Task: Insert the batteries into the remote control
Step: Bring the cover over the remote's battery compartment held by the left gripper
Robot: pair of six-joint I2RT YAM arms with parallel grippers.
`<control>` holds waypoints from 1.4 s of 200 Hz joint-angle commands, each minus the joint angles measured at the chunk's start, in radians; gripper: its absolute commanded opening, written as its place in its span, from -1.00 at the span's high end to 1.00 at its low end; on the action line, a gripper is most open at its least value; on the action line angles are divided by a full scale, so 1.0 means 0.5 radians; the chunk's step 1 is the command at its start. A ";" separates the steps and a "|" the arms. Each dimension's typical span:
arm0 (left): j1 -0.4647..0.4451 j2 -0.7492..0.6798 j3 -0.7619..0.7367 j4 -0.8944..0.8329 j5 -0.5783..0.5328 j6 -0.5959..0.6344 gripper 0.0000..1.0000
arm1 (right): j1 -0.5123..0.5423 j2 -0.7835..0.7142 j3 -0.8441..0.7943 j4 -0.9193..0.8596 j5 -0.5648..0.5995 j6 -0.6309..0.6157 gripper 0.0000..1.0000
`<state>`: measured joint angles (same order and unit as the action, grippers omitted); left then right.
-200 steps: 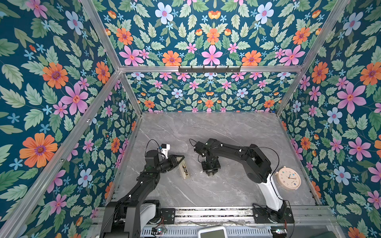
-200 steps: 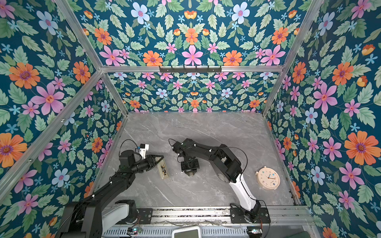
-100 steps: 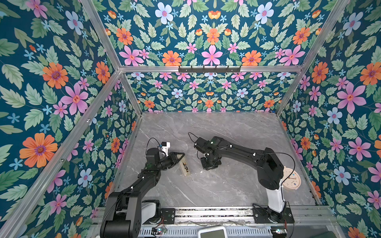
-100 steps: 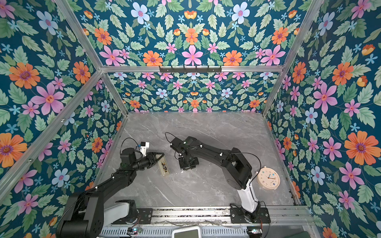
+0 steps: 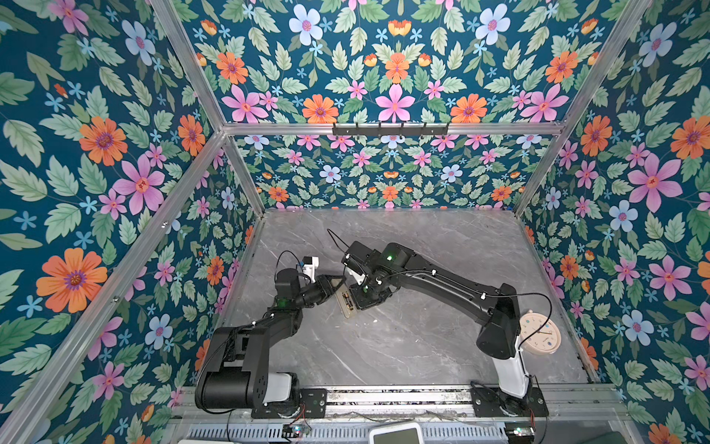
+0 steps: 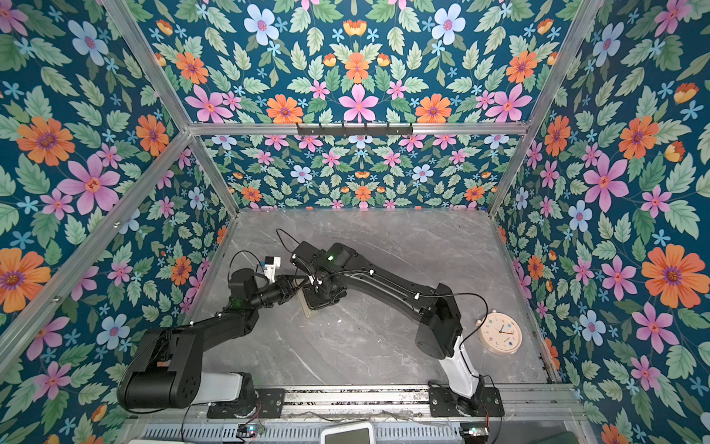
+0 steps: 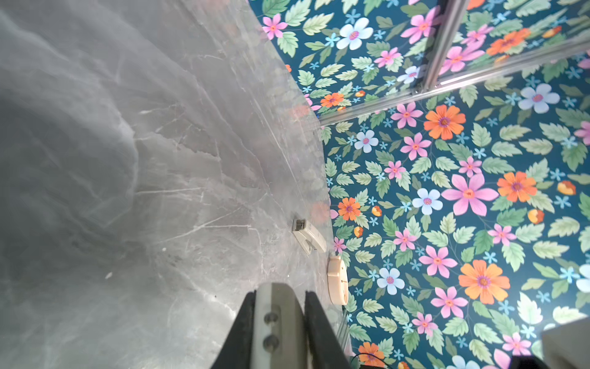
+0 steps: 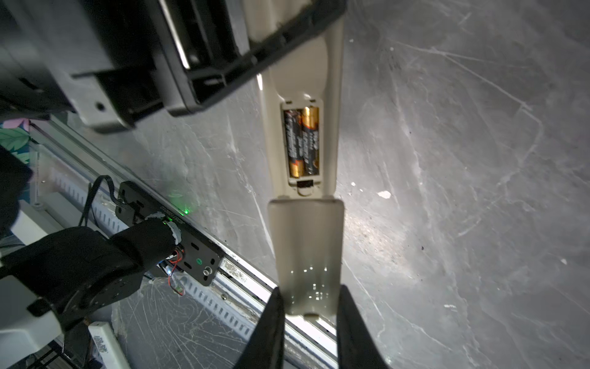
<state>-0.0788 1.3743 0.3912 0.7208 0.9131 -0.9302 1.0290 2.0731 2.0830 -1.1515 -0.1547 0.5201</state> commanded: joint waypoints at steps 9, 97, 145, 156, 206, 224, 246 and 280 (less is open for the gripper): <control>-0.020 -0.010 -0.009 0.179 0.048 -0.042 1.00 | 0.004 0.133 0.139 -0.125 -0.110 -0.076 0.76; -0.060 -0.080 -0.028 0.101 0.037 0.000 1.00 | -0.027 0.327 0.320 -0.274 -0.148 -0.075 0.79; -0.076 -0.084 -0.025 0.099 0.039 0.004 1.00 | -0.042 0.334 0.290 -0.255 -0.160 -0.038 0.79; -0.080 -0.091 -0.025 0.097 0.042 0.004 1.00 | -0.045 0.326 0.274 -0.230 -0.160 -0.034 0.79; -0.091 -0.125 -0.040 0.065 0.041 0.013 1.00 | -0.056 0.337 0.272 -0.198 -0.181 -0.016 0.79; -0.094 -0.138 -0.043 0.053 0.036 0.018 1.00 | -0.064 0.331 0.261 -0.176 -0.194 -0.007 0.80; -0.097 -0.155 -0.046 0.038 0.037 0.024 1.00 | -0.068 0.333 0.256 -0.165 -0.206 -0.007 0.80; -0.100 -0.173 -0.052 0.025 0.033 0.032 1.00 | -0.070 0.323 0.243 -0.148 -0.200 0.000 0.80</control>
<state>-0.1272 1.2949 0.3668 0.7345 0.9131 -0.9272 0.9947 2.2429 2.2082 -1.2385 -0.2607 0.5091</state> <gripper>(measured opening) 0.234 0.243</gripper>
